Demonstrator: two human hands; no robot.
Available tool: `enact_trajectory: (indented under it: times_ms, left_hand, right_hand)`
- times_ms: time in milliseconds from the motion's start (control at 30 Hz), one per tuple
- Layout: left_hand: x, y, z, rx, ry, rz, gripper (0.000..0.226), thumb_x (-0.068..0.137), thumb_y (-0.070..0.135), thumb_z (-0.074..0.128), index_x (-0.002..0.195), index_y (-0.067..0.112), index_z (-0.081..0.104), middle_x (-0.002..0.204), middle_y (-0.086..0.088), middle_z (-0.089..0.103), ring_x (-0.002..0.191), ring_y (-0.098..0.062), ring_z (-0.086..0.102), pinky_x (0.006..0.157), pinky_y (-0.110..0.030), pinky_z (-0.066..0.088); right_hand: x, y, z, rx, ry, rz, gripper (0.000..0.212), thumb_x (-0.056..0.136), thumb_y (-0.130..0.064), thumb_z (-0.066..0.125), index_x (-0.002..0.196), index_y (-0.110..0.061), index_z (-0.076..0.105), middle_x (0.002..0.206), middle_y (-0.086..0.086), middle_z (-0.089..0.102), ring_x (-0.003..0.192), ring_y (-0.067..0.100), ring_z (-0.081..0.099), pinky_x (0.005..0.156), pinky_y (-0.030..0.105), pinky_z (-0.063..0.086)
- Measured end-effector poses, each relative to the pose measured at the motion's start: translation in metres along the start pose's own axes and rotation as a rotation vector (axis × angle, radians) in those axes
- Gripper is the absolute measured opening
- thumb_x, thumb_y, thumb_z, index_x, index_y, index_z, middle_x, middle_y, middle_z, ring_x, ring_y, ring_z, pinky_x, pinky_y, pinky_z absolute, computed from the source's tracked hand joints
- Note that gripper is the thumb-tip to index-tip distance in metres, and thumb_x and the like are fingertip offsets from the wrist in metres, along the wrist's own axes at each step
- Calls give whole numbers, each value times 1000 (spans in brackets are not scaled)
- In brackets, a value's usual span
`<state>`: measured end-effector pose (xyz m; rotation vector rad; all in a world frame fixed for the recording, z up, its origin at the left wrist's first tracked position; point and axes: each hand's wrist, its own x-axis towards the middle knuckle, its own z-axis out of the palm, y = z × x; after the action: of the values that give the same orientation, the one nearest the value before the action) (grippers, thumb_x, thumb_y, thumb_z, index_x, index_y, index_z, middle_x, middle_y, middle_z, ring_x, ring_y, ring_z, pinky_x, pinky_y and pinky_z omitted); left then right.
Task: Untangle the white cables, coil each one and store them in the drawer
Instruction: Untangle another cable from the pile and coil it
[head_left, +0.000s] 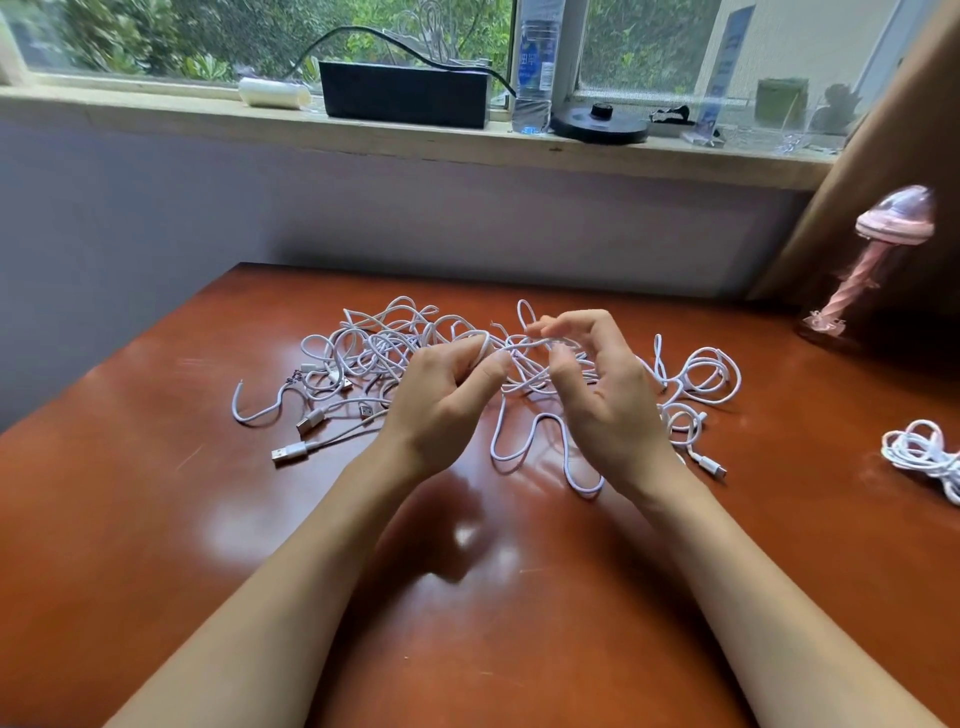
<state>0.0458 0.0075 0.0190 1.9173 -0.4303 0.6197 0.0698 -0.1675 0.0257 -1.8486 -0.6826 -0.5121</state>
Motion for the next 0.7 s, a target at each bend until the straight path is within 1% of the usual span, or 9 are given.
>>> enact_trajectory:
  times_ms: [100, 167, 233, 300, 367, 433, 533, 600, 700]
  left_hand:
    - [-1, 1, 2, -12, 1, 3, 48, 97, 32, 52, 62, 4, 34, 59, 1, 31, 56, -13, 30, 54, -37, 25]
    - [-1, 2, 4, 14, 23, 10, 47, 98, 27, 53, 61, 6, 32, 57, 3, 30, 55, -11, 28, 52, -35, 24]
    - [0, 3, 5, 24, 73, 14, 47, 99, 26, 53, 62, 9, 31, 57, 4, 29, 54, -12, 28, 52, -38, 26]
    - [1, 3, 5, 46, 134, 21, 46, 100, 26, 53, 62, 10, 32, 57, 2, 30, 55, -14, 29, 52, -44, 29]
    - [3, 2, 3, 77, 202, 24, 46, 101, 25, 52, 64, 9, 32, 58, -2, 31, 54, -14, 30, 52, -45, 30]
    - [4, 3, 1, 78, 286, 3, 46, 102, 24, 52, 64, 10, 30, 58, -4, 30, 54, -14, 29, 52, -46, 30]
    - [5, 1, -2, 65, 359, -64, 46, 102, 25, 50, 63, 13, 29, 58, 0, 30, 55, -13, 29, 53, -43, 29]
    - [5, 1, -3, 8, 294, -109, 46, 100, 27, 50, 62, 11, 31, 57, 2, 31, 55, -13, 29, 53, -38, 27]
    - [1, 6, 1, -196, 68, -187, 44, 94, 27, 49, 57, 10, 33, 53, 3, 30, 51, -11, 27, 51, -28, 25]
  right_hand:
    - [1, -6, 2, 123, 14, 84, 17, 100, -19, 41, 103, -14, 57, 91, -1, 69, 91, 14, 66, 84, 30, 50]
    - [3, -10, 3, 257, 35, 128, 19, 95, -18, 37, 99, -8, 52, 74, 2, 57, 71, 15, 56, 71, 27, 46]
    - [5, -13, 3, 398, 33, 187, 18, 91, -19, 38, 99, -6, 48, 65, -3, 43, 62, 13, 40, 60, 24, 38]
    - [6, -14, 2, 428, -3, 221, 20, 92, -21, 46, 107, -9, 49, 63, -7, 43, 62, 13, 38, 59, 27, 36]
    - [5, -13, 2, 388, -29, 223, 28, 96, -17, 53, 124, -16, 49, 70, 7, 45, 67, 21, 41, 63, 34, 38]
    - [4, -11, 3, 343, -23, 210, 35, 102, -9, 53, 135, -17, 44, 75, 14, 47, 67, 25, 45, 64, 35, 42]
    - [4, -6, 3, 228, 48, 134, 23, 106, -11, 50, 128, -12, 44, 75, 20, 52, 62, 28, 50, 63, 41, 47]
    - [5, -3, 2, 151, 123, 76, 14, 105, -15, 52, 118, -12, 48, 79, 11, 59, 69, 19, 58, 68, 42, 50]
    - [9, 2, -2, 96, 233, 45, 9, 105, -18, 54, 112, -12, 55, 81, 2, 66, 74, 14, 64, 72, 35, 53]
